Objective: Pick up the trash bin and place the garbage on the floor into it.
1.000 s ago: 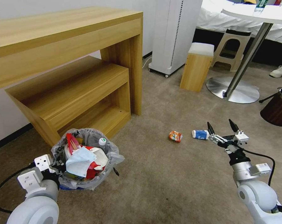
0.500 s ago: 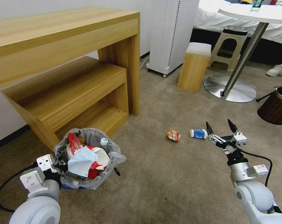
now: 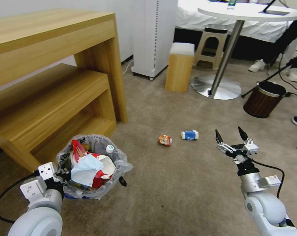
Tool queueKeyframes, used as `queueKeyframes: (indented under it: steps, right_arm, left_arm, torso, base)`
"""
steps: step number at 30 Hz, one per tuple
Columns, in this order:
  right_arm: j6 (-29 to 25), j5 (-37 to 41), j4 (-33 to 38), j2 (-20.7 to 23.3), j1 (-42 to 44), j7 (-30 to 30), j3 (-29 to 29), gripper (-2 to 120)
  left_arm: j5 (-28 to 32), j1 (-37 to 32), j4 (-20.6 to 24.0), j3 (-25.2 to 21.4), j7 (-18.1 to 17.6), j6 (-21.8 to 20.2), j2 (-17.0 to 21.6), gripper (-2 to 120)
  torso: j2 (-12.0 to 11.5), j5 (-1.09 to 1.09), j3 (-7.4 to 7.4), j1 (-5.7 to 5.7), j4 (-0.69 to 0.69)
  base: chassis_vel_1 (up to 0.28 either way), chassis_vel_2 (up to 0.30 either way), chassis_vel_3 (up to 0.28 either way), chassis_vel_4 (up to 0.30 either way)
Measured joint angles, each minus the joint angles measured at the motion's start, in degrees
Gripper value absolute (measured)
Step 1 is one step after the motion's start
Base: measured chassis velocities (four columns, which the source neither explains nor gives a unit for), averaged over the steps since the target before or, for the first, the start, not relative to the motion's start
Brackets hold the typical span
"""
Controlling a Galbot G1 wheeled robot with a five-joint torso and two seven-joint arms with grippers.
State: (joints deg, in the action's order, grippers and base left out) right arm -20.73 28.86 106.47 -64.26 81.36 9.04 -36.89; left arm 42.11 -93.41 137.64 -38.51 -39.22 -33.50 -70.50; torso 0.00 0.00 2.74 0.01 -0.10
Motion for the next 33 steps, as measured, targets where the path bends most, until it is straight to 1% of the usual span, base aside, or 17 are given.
queueKeyframes:
  steps: [11,16,23,24,29,32,33]
  right_arm:
    - [-0.83,-0.46,-0.28,-0.81,0.03,1.32,0.71,100]
    - [-0.93,-0.50,-0.33,-0.88,-0.18,1.52,1.05,100]
    - [-0.96,-0.48,-0.51,-0.44,-0.52,1.54,1.16,100]
    - [-0.97,-0.45,-0.66,-0.31,-0.63,1.55,1.16,100]
    - [-0.97,-0.37,-0.95,-0.24,-0.84,1.54,1.36,100]
    - [-0.99,-0.35,-1.19,-0.24,-1.02,1.54,1.54,100]
    - [-1.02,-0.34,-1.38,-0.20,-1.22,1.53,1.70,100]
  left_arm:
    - [0.08,-0.84,0.51,-0.30,-0.11,0.29,-0.23,0]
    - [0.01,-0.92,0.60,-0.28,-0.08,0.37,-0.39,0]
    - [0.04,-0.67,0.59,-0.37,0.00,0.41,-0.14,0]
    - [0.06,-0.51,0.51,-0.38,0.02,0.43,-0.13,0]
    - [0.04,-0.27,0.21,-0.03,0.04,0.45,-0.35,0]
    - [0.03,-0.15,0.12,0.00,0.05,0.45,-0.34,0]
    - [0.01,-0.01,0.02,0.00,0.04,0.45,-0.30,0]
  torso:
    - [0.00,0.00,0.00,0.00,-0.01]
    - [0.00,0.00,0.00,0.00,-0.01]
    - [0.00,-0.01,0.00,0.00,-0.01]
    - [0.00,0.02,0.00,0.00,-0.01]
    - [0.00,-0.02,0.01,0.00,-0.01]
    - [0.00,0.02,0.00,0.00,-0.01]
    - [0.01,-0.01,0.00,0.00,-0.01]
  base:
    - [0.000,0.000,0.000,0.000]
    - [-0.062,0.066,0.055,-0.066]
    - [-0.181,0.172,0.169,-0.173]
    - [-0.222,0.254,0.196,-0.242]
    - [-0.250,0.242,0.253,-0.247]
    - [-0.284,0.285,0.278,-0.283]
    - [-0.306,0.305,0.324,-0.327]
